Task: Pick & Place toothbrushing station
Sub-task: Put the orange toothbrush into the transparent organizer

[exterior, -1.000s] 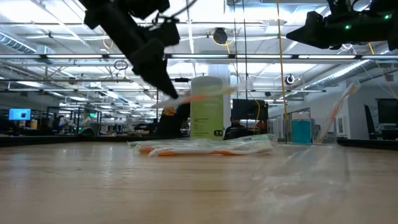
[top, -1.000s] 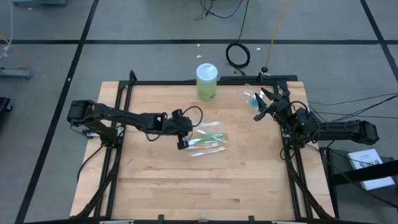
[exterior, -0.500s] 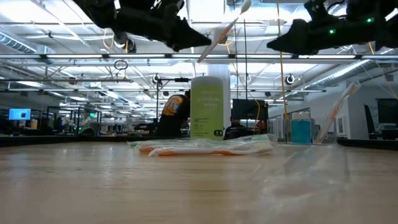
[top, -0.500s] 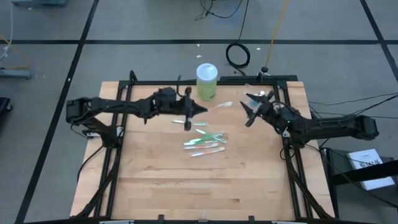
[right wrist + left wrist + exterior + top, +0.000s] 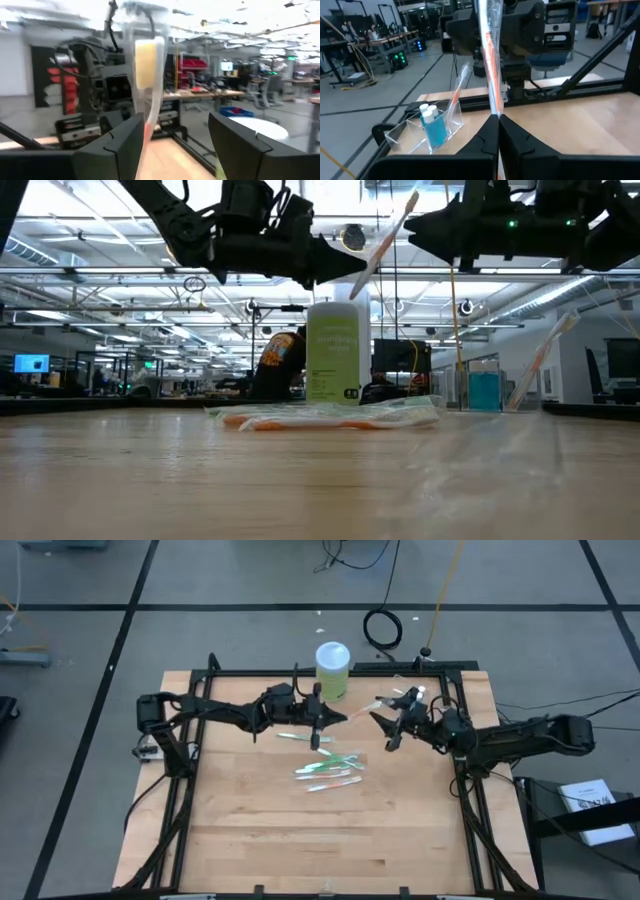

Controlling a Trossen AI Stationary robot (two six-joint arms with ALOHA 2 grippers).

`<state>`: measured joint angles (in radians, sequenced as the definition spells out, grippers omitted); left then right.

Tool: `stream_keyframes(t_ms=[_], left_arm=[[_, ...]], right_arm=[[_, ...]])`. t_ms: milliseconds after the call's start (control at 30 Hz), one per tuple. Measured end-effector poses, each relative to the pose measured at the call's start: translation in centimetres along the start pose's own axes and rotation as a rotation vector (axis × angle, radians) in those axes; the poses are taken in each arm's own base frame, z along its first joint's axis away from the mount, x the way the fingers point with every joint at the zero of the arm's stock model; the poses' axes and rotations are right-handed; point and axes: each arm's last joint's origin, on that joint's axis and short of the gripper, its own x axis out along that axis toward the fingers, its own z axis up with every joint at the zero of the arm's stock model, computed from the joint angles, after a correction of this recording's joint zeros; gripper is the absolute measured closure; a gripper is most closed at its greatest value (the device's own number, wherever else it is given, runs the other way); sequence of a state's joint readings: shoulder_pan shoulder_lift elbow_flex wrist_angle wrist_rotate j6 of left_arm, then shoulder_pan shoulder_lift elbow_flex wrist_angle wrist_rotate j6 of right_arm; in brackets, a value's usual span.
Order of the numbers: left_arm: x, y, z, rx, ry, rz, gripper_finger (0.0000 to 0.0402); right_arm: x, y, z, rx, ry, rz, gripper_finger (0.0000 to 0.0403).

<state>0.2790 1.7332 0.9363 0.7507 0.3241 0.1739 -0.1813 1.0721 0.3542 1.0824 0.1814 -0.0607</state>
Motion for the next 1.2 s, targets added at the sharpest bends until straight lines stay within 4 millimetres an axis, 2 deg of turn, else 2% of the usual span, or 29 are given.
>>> stream_keyframes(t_ms=[200, 467, 600, 1067, 1200], left_arm=[[0.0, 0.0, 0.1, -0.001, -0.008, 0.003, 0.0400], [0.0, 0.0, 0.1, -0.004, -0.002, 0.004, 0.0400], [0.0, 0.0, -0.2, -0.009, 0.026, 0.006, 0.0397], [0.0, 0.0, -0.4, -0.010, 0.044, 0.010, 0.0395], [0.0, 0.0, -0.4, -0.013, 0.047, 0.011, 0.0399]], right_arm=[[0.6, 0.0, -0.1, 0.083, -0.040, 0.090, 0.0193], [2.4, 0.5, -0.4, 0.097, -0.017, 0.145, 0.0202], [2.5, 0.5, -0.3, 0.094, -0.020, 0.142, 0.0233], [2.5, 0.5, -0.4, 0.041, -0.012, 0.138, 0.0383], [2.5, 0.4, -0.5, 0.032, -0.005, 0.124, 0.0392]])
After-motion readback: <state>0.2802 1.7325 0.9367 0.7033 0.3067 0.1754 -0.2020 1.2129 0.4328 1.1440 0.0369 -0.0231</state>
